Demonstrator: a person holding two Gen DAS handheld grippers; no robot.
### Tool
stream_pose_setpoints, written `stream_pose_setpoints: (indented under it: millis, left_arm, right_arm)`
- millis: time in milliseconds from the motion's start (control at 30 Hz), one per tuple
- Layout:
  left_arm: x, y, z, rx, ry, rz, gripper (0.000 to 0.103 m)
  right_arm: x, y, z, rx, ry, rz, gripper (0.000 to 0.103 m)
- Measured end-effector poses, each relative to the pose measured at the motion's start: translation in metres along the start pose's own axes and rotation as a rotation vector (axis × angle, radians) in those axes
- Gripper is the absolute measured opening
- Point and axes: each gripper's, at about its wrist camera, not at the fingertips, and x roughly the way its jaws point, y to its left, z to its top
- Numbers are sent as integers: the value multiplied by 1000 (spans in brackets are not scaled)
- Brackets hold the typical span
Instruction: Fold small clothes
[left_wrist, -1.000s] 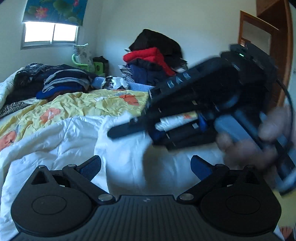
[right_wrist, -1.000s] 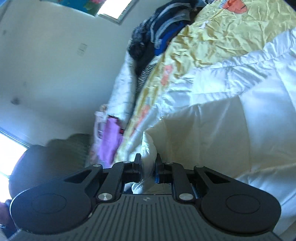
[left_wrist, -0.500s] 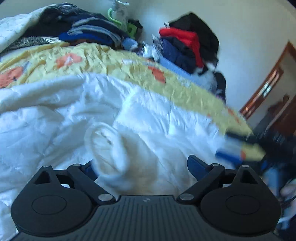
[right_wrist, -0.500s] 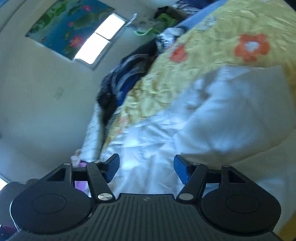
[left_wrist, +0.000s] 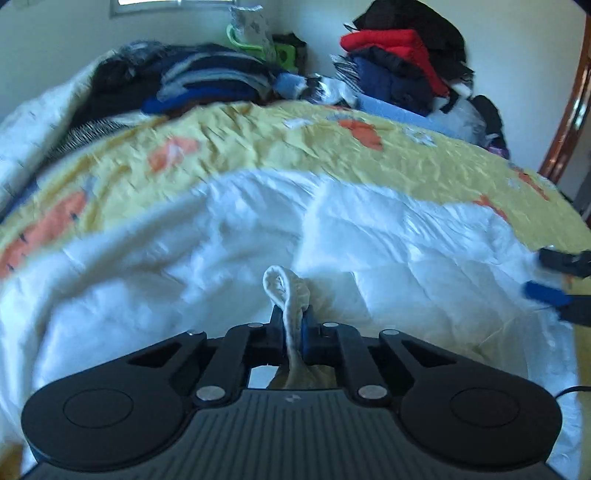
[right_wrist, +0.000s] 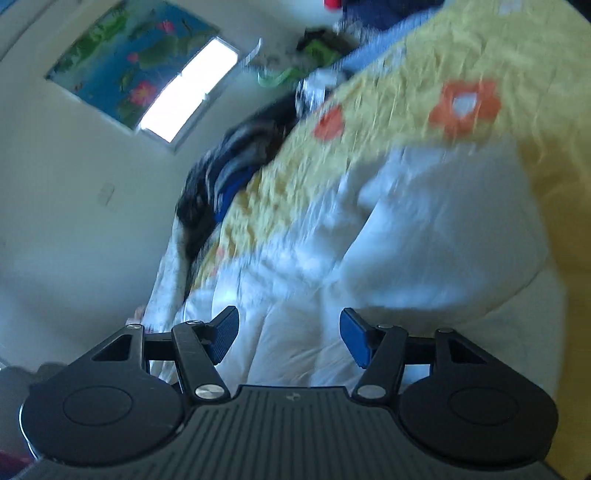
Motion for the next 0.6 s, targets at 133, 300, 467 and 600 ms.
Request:
stream_pose_setpoints:
  millis: [133,300,467,600]
  left_arm:
    - [19,3,-6,26,49,62,8]
    - [43,1,-23,25,81,86,8]
    - [47,-5,-30,71,60,119,8]
    - [14,-2,-28,68,-17,110,11]
  right_arm:
    - [-1,-1,7,15,-21,28,68]
    - [35,-35,4,60,56,-102,64]
    - [36,-57,-2,91,74,-115,35]
    - [14,-27,5,28,27,-116,50]
